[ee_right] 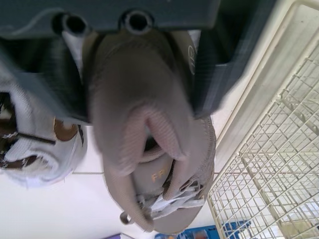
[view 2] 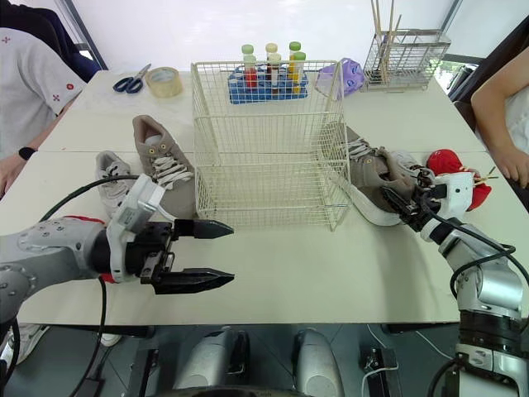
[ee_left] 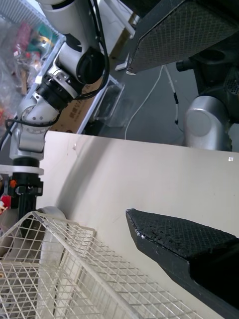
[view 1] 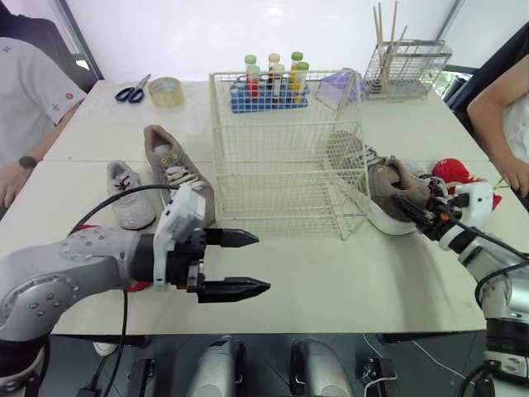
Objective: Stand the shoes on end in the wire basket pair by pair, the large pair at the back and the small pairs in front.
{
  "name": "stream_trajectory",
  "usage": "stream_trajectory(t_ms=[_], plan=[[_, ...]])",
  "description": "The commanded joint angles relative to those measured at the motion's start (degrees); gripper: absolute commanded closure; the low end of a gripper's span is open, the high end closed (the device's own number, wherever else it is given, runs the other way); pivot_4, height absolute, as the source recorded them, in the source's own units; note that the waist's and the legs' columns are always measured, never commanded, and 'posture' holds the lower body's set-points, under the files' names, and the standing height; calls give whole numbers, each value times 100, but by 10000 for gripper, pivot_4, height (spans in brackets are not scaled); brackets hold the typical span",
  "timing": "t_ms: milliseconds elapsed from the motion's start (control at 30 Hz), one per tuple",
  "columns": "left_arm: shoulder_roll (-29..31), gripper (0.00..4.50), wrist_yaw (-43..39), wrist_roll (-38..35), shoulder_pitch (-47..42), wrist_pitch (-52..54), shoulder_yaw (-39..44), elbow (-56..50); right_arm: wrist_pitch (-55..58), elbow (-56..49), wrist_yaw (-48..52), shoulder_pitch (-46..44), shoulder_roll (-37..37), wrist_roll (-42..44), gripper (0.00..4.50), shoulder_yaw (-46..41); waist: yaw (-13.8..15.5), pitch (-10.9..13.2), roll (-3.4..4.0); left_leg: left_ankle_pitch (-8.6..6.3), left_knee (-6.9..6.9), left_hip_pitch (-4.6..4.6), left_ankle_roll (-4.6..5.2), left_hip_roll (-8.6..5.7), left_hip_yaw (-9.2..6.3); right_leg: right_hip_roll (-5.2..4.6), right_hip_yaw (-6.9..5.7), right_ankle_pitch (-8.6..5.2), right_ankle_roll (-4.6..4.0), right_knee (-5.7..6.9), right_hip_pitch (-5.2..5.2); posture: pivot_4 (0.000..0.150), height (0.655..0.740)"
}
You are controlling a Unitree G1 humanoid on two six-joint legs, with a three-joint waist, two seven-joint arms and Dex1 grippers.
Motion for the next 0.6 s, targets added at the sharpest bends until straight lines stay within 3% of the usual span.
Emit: stream_trajectory(t_ms=[33,133,267,400,600], plan=[[52,0,64,-12,65,-24,135,-180,-41,93,159,19,-69,-173,33828,247,-5,-2,-4,-1,0,1,1,1,0,1,0,0,0,0,1,1500,7400],[48,0,84,6,68,-35,132,-170,-11,-107,308,92,-127,-184,42230,354,-4,-2,-3,1,0,3,-3,4,0,2,0,0,0,0,2,1500,7400],[58,0,30,77,73,-51,154,-88,71,-343,135,-119,-139,-23,42230,107,-8,-2,-3,12,-1,3,-22,4,0,2,0,0,0,0,2,1500,7400],[42,0,-94,193,-35,-49,113,83,158,-398,-488,-1131,-281,270,42230,-490,-34,18,27,12,-2,0,-22,6,10,1,4,1,-1,0,-8,1500,7400],[9,0,-337,301,-315,-15,34,342,292,-558,-692,-2075,-589,391,42230,-616,38,35,56,17,-13,-11,-31,5,11,4,6,-2,5,2,-23,1500,7400]])
